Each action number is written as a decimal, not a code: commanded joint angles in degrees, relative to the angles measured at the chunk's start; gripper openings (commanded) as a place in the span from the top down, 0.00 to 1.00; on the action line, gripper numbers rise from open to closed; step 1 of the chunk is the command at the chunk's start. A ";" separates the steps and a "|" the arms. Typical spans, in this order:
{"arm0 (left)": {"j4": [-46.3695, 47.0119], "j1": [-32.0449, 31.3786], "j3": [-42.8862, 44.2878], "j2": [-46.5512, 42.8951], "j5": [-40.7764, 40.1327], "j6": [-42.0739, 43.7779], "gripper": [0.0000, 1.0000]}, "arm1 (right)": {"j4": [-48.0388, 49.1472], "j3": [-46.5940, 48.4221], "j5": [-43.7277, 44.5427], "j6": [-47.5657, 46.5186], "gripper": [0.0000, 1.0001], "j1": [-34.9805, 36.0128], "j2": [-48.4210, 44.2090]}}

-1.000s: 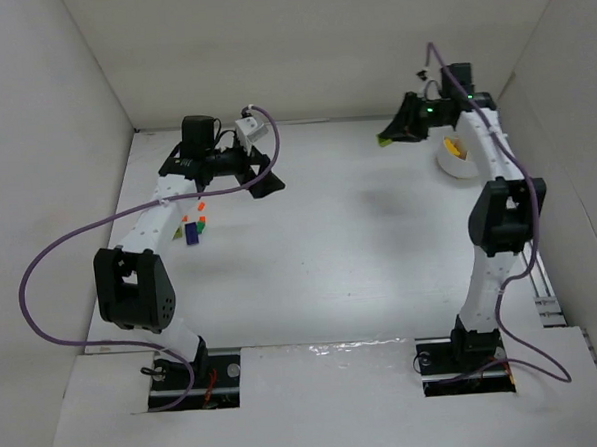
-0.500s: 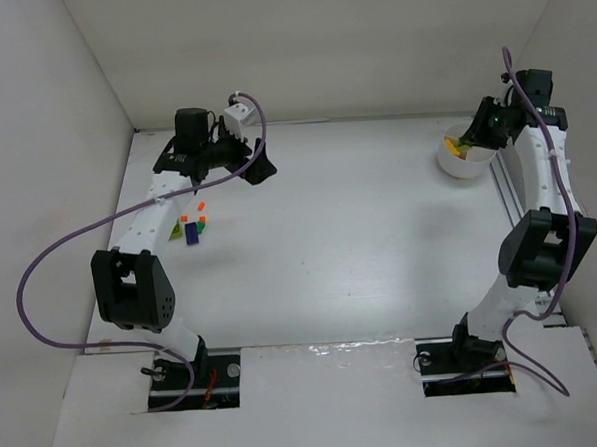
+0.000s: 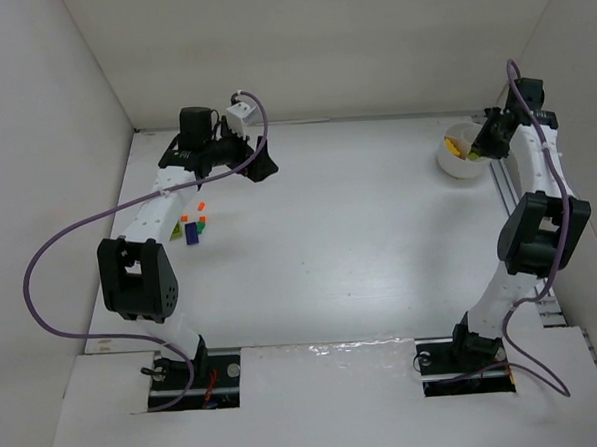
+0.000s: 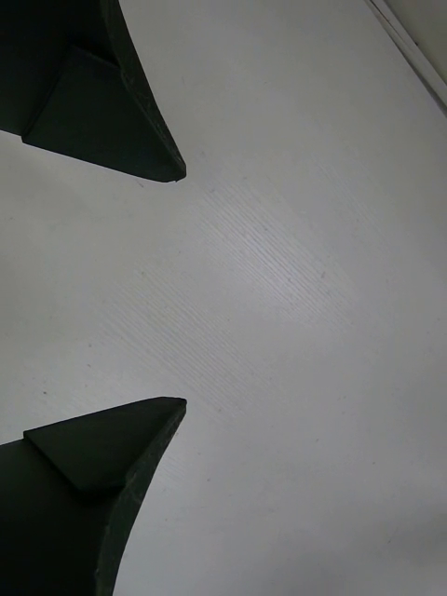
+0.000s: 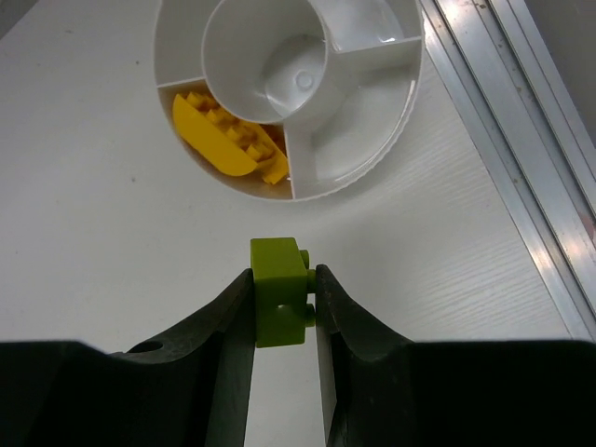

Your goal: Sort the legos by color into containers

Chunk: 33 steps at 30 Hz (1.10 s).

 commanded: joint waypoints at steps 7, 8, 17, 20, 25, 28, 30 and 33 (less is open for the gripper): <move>2.77 0.31 2.74 0.18 1.64 -1.84 0.00 | 3.25 5.14 4.68 6.23 1.00 -2.24 4.34; 2.77 0.31 2.74 0.19 1.64 -1.84 0.00 | 3.25 5.66 4.16 7.02 1.00 -2.25 5.13; 3.38 0.31 3.27 1.85 3.31 -1.84 0.00 | 2.72 8.12 5.91 10.53 1.00 -2.78 7.24; 3.92 0.31 3.27 2.38 3.31 -2.55 0.00 | 2.72 8.83 5.39 12.03 1.00 -2.78 7.95; 3.92 0.31 3.27 2.39 3.31 -2.55 0.00 | 2.72 9.36 5.47 13.44 1.00 -2.78 9.01; 4.44 0.31 2.66 2.39 3.31 -2.55 0.00 | 2.72 9.88 6.61 14.58 1.00 -2.78 9.62; 4.44 0.31 2.65 2.39 3.31 -2.55 0.00 | 2.72 10.41 7.14 15.11 0.99 -2.78 10.15; 4.44 0.31 2.65 2.39 3.84 -2.55 0.00 | 2.72 10.94 7.75 15.64 0.98 -2.78 10.68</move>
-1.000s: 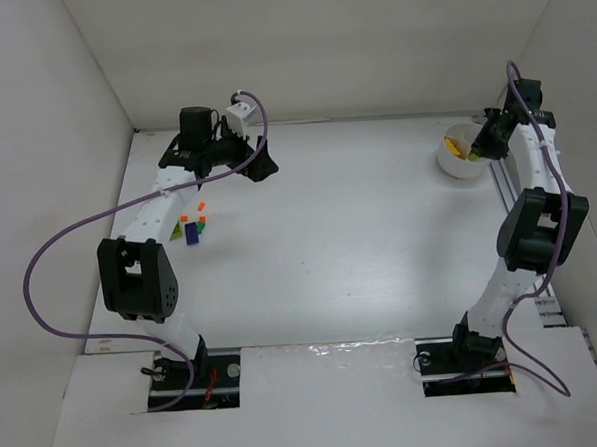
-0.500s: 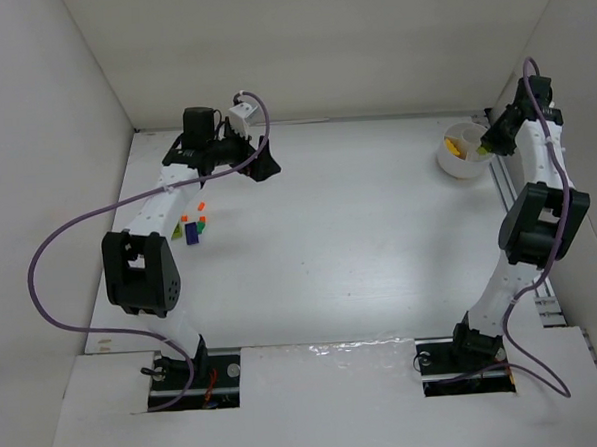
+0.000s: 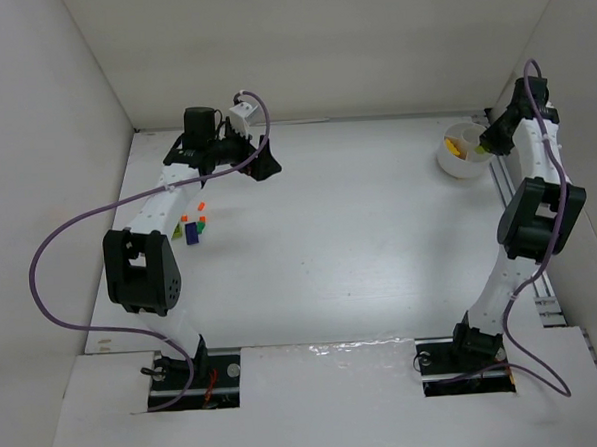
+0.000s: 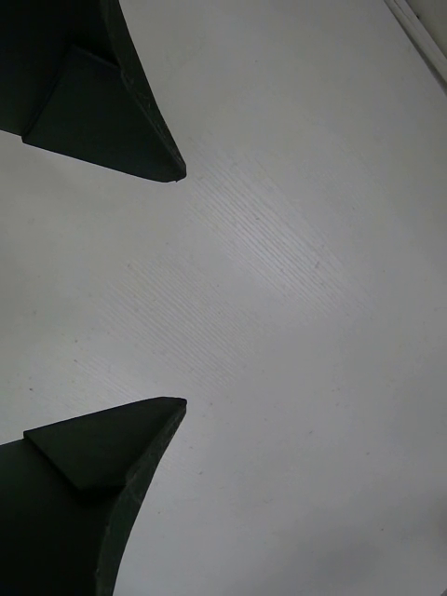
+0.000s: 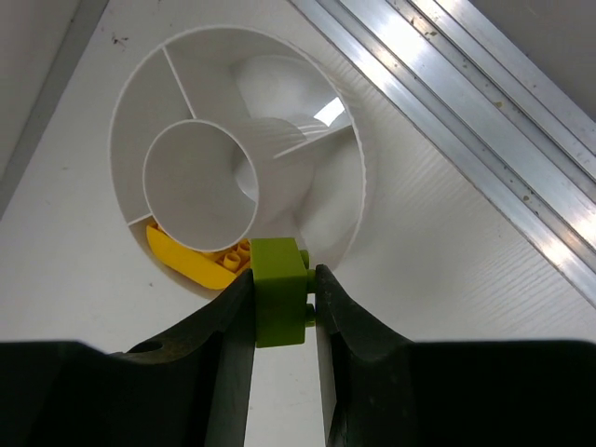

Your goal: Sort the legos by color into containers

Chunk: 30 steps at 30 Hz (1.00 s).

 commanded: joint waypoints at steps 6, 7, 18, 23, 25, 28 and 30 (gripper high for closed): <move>2.11 0.31 2.02 -0.61 1.87 -1.19 0.00 | 1.63 3.90 2.52 2.75 0.90 -0.11 1.64; 2.11 0.31 2.02 -0.61 1.87 -1.19 0.00 | 1.63 3.90 2.52 2.75 0.90 -0.11 2.16; 2.63 0.31 2.02 -0.61 2.40 -1.19 0.00 | 1.10 5.05 3.04 3.28 0.86 -0.11 3.39; 2.63 0.31 2.02 -0.61 2.40 -1.19 0.00 | 1.10 5.05 3.57 3.28 0.71 -0.11 3.92; 2.63 0.31 2.02 -0.09 2.92 -1.19 0.00 | 1.10 5.05 3.57 3.28 0.68 -0.11 3.92; 2.63 0.31 2.02 -0.08 2.92 -1.19 0.00 | 1.10 5.05 3.57 3.28 0.67 -0.11 3.92; 2.63 0.31 2.02 -0.08 2.92 -1.19 0.00 | 1.10 5.05 3.57 3.28 0.66 -0.11 3.92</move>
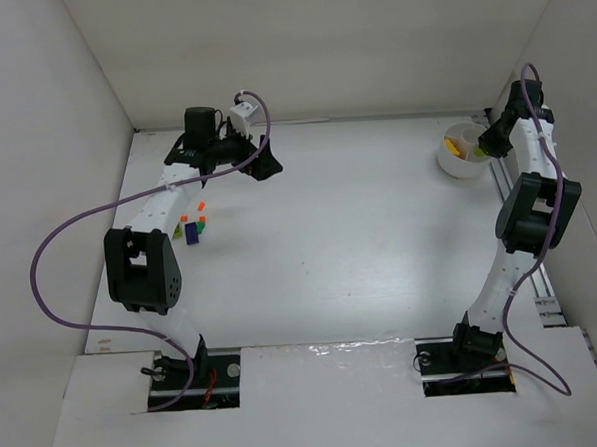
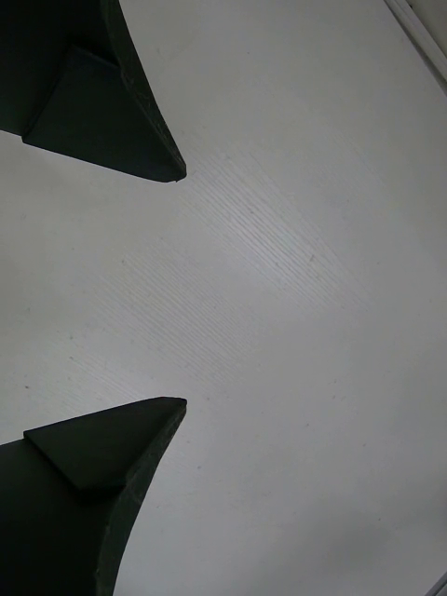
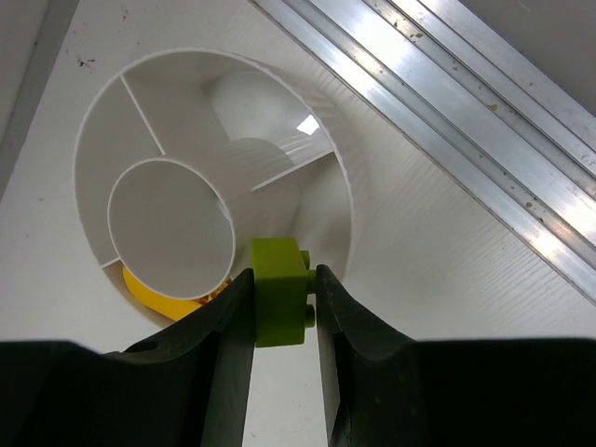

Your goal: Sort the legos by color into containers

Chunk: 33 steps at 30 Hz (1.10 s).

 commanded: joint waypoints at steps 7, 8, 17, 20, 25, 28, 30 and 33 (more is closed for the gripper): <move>1.58 0.31 1.49 -0.47 2.16 -0.74 0.00 | 1.10 3.12 0.07 0.48 0.57 -0.11 -0.14; 1.58 0.31 1.49 -0.47 2.16 -0.74 0.00 | 1.10 3.12 0.07 0.48 0.55 -0.11 -0.14; 1.58 0.91 0.79 -1.52 1.55 -0.99 0.00 | 1.10 2.33 -3.69 -1.45 0.63 -0.11 -4.44; -1.13 3.81 0.79 -2.06 3.28 -2.75 0.00 | 1.10 0.40 -6.60 -3.82 0.67 -0.11 -8.48; -5.52 14.88 -1.76 -4.52 13.49 -0.66 0.00 | 1.10 -4.33 -18.99 -8.04 0.67 1.11 -13.94; -18.77 20.68 1.12 -5.22 10.09 6.18 0.00 | 1.63 -6.36 -18.40 -14.80 0.67 6.45 -17.36; -26.15 22.79 1.14 -6.09 2.57 11.82 0.00 | 3.64 -9.08 -16.82 -19.02 0.65 9.54 -20.17; -26.98 24.38 -5.17 -12.56 -3.53 15.25 0.00 | 5.14 -11.73 -14.97 -20.87 0.62 14.91 -22.55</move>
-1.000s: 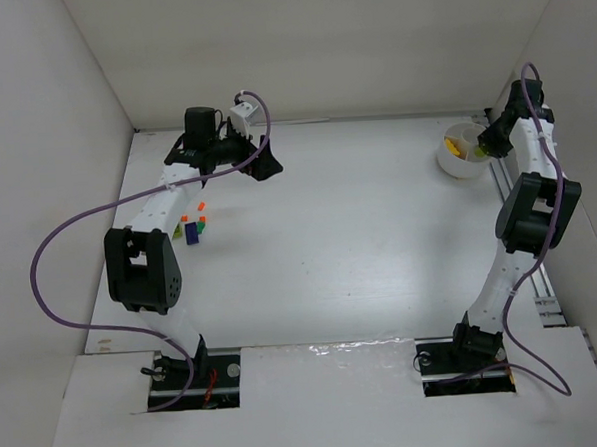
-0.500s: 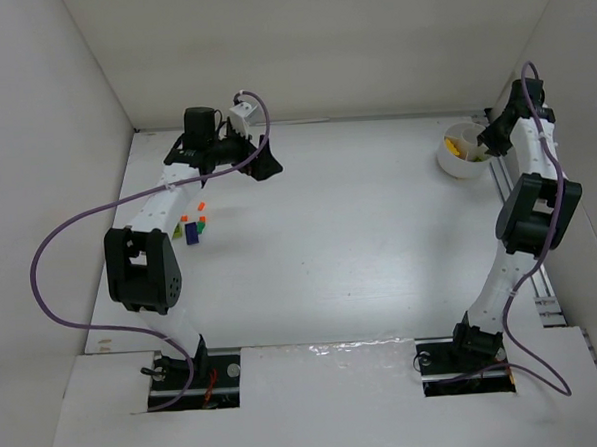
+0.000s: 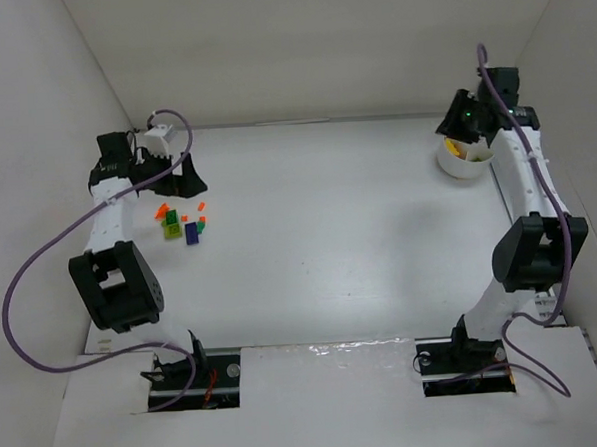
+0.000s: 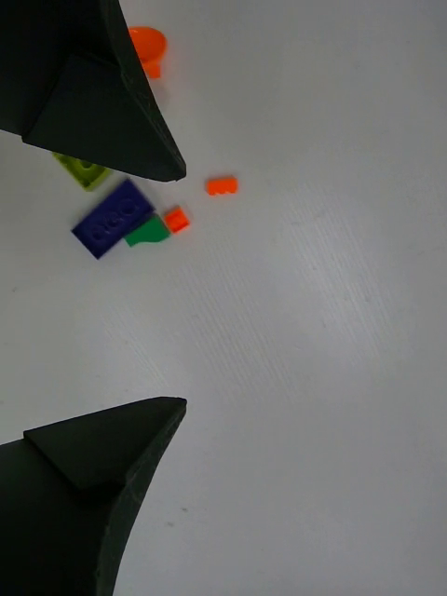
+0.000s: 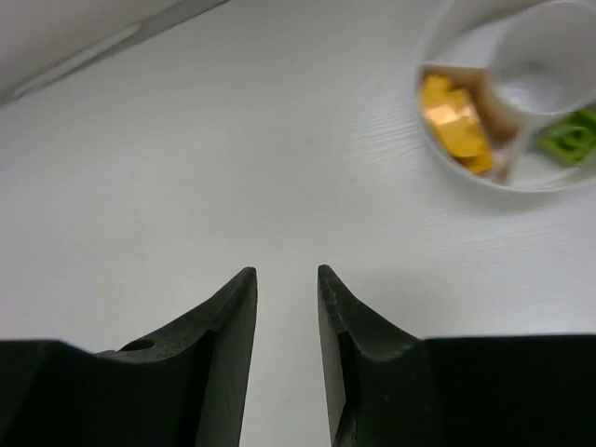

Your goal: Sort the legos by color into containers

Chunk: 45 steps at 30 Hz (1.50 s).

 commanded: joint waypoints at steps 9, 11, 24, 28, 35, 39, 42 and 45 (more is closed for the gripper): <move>-15.00 7.33 -16.48 -16.22 -9.96 38.94 0.03 | 2.56 -3.02 -13.58 -9.64 0.51 8.35 -1.53; -21.99 10.75 -13.77 -9.64 -7.69 41.85 0.09 | 1.25 -2.22 -14.11 -9.64 0.51 8.89 -0.65; -17.48 18.94 -7.33 3.57 -7.50 36.07 0.00 | 1.24 -1.61 -14.64 -8.59 0.51 8.89 1.54; -16.16 17.54 -6.81 6.81 -7.50 35.36 0.00 | 0.63 -0.47 -15.17 -8.59 0.51 8.36 2.60; -13.53 14.73 -6.11 10.67 -8.11 34.05 0.00 | -0.95 2.08 -15.17 -8.59 0.51 7.31 4.27; -12.74 12.62 -4.70 12.62 -8.11 32.90 0.00 | -1.48 2.61 -15.17 -8.59 0.51 7.30 4.80; -11.59 10.95 -3.65 14.54 -8.11 31.85 0.00 | -1.48 2.61 -15.17 -8.07 0.51 7.30 4.80; -11.59 8.93 -2.32 16.83 -8.11 31.33 0.00 | -2.09 3.14 -15.17 -8.06 0.51 7.30 5.32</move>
